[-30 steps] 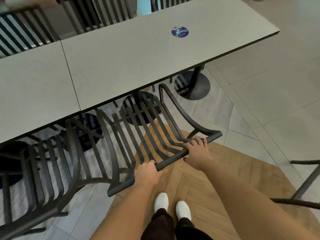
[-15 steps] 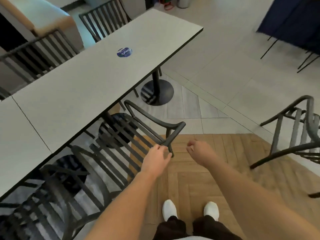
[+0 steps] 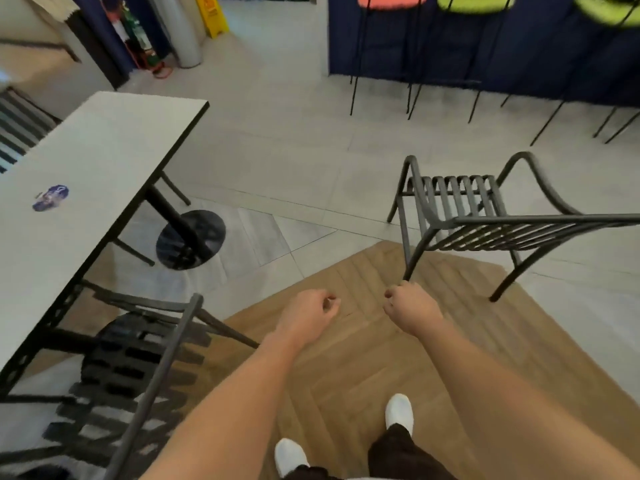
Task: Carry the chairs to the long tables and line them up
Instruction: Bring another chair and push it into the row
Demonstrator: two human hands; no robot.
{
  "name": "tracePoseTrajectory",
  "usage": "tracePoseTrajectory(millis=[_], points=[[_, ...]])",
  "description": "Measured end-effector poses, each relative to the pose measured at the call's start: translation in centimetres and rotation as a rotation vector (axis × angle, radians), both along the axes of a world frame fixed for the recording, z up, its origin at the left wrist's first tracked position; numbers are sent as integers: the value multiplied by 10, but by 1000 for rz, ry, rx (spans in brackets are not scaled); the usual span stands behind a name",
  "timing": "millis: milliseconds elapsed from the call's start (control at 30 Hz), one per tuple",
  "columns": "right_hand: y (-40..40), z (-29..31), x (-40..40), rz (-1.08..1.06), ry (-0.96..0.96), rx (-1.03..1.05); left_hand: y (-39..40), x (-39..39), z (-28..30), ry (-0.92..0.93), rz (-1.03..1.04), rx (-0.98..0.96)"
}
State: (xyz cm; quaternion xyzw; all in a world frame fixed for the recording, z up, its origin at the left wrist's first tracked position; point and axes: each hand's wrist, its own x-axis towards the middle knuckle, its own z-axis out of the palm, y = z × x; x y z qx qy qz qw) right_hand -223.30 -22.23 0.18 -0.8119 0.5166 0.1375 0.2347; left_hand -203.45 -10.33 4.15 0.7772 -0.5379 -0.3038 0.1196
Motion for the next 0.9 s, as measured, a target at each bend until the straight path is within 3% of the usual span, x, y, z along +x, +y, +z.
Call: tracePoseTrajectory(millis=[367, 733, 900], points=[[-125, 11, -195, -227, 33, -14, -140, -185, -5, 45, -206, -22], [-210, 3, -265, -332, 36, -16, -248, -229, -36, 20, -330, -24], [-259, 4, -283, -338, 59, -52, -312, -239, -47, 20, -333, -137]])
